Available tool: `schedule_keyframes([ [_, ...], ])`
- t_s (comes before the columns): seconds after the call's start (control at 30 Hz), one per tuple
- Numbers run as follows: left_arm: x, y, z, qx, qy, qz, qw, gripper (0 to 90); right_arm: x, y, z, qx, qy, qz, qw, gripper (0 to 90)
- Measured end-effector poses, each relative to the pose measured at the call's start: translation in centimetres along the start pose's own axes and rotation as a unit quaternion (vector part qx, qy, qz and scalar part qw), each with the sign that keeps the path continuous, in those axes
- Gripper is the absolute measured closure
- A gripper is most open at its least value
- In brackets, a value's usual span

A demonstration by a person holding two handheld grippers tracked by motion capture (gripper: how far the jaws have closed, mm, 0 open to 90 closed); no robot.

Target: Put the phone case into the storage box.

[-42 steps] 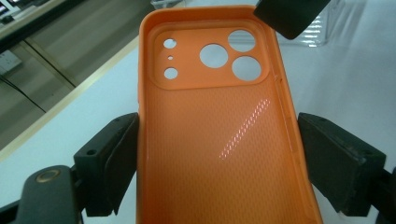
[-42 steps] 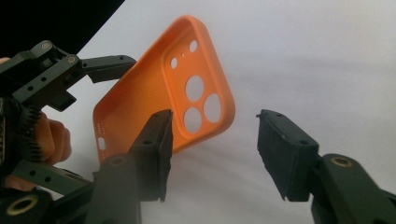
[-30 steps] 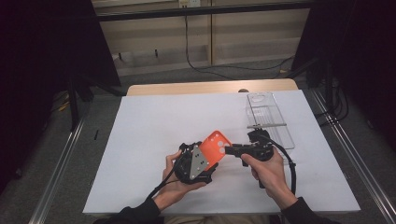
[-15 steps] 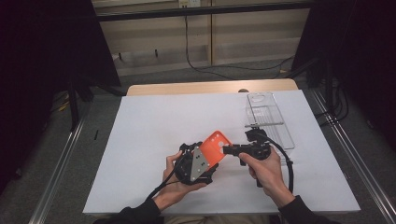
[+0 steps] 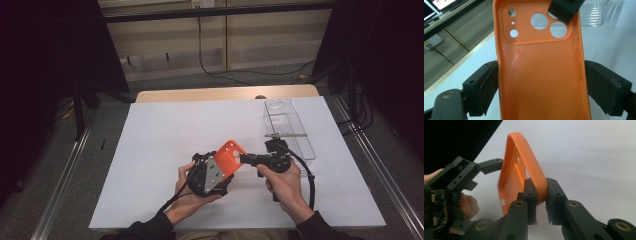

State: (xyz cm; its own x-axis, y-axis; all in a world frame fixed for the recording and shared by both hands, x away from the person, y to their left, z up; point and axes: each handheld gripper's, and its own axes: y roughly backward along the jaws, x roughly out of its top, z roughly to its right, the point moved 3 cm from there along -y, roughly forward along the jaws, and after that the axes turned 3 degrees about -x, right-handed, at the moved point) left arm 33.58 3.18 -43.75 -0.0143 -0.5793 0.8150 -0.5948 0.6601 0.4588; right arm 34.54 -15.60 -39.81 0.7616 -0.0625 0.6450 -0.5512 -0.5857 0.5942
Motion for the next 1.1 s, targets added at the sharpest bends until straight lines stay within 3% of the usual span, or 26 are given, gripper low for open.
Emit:
schedule_keyframes([
  [0.23,-0.1,-0.3,-0.1,-0.021,0.014,0.005,0.9997,13.3,0.0,0.0,-0.3,-0.004,0.012,0.007,0.9999,80.5],
  [0.47,-0.3,-0.3,-0.9,-0.039,0.058,0.016,0.9974,6.2,0.1,0.2,-0.4,-0.007,0.026,0.016,0.9995,80.6],
  [0.6,-0.2,0.0,-1.1,-0.037,0.059,0.024,0.9973,6.2,0.3,0.3,-0.4,-0.013,0.034,0.026,0.999,80.5],
  [0.77,-0.4,0.3,-1.8,-0.029,0.082,0.022,0.996,4.6,0.5,0.6,0.0,-0.02,0.039,0.037,0.9984,80.5],
  [0.9,-0.6,0.9,-2.7,-0.045,0.123,0.034,0.9908,4.0,0.6,0.9,0.2,-0.023,0.047,0.045,0.9976,80.5],
  [1.03,-0.8,1.1,-3.4,-0.041,0.138,0.043,0.9887,3.5,0.8,1.1,0.3,-0.027,0.049,0.05,0.9972,80.5],
  [1.1,-0.9,1.2,-3.5,-0.035,0.14,0.039,0.9888,3.4,0.9,1.2,0.4,-0.029,0.053,0.053,0.9967,80.5],
])
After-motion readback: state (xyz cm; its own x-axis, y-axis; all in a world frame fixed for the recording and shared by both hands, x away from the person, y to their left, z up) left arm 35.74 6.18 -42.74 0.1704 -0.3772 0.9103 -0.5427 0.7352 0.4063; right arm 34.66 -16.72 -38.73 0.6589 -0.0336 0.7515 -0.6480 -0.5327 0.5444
